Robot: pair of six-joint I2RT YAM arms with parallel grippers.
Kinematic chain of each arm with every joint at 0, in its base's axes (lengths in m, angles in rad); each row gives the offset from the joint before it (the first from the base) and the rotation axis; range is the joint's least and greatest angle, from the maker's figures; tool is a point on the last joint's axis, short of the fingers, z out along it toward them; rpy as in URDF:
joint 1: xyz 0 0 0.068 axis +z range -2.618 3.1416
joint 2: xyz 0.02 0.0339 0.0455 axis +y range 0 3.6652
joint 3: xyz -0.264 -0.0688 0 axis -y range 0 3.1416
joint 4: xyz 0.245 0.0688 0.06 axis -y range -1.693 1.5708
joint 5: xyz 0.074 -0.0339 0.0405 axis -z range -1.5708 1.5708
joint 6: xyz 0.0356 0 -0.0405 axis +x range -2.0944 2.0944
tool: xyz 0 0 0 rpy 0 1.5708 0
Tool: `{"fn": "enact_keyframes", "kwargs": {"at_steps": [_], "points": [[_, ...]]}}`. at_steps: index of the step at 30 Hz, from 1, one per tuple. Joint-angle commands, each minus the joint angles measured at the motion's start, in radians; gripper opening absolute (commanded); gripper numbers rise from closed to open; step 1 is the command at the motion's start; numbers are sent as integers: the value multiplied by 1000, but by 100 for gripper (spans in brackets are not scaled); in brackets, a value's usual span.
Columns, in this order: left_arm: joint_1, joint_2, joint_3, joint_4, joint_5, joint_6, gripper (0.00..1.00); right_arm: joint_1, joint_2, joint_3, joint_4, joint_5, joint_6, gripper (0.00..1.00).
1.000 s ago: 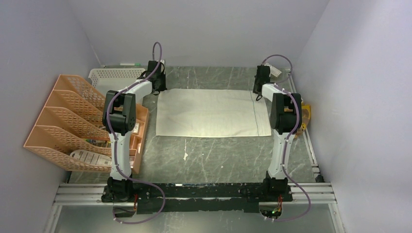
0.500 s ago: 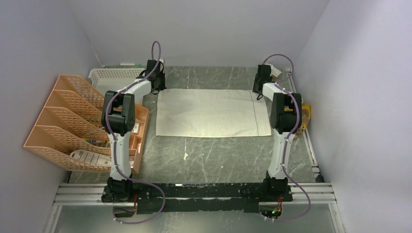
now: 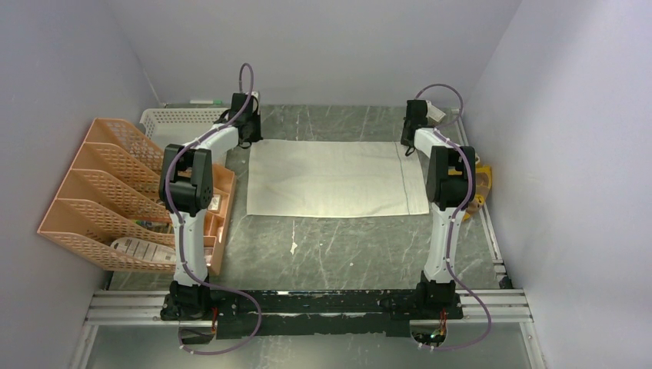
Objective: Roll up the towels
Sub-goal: Fold the towel at the center of the board.
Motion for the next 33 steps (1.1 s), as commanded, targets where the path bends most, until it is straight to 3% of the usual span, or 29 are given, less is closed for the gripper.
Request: {"fn": "enact_keyframes", "kwargs": {"at_steps": [1, 4, 8, 13, 24, 33], "points": [[7, -51, 22, -10, 22, 10, 7, 0, 46, 23, -82, 14, 6, 17], [10, -57, 23, -11, 24, 9, 7, 0, 45, 23, -86, 13, 9, 0], [14, -63, 27, -14, 24, 8, 7, 0, 22, 2, -67, 8, 17, 0], [43, -56, 91, -40, 28, 12, 7, -1, -149, -117, 84, -33, 33, 0], [84, 19, 225, -6, 114, 32, 7, -8, -212, 48, -13, -67, 19, 0], [88, 102, 387, -23, 137, 96, 7, -9, -136, 185, -60, -40, -9, 0]]}}
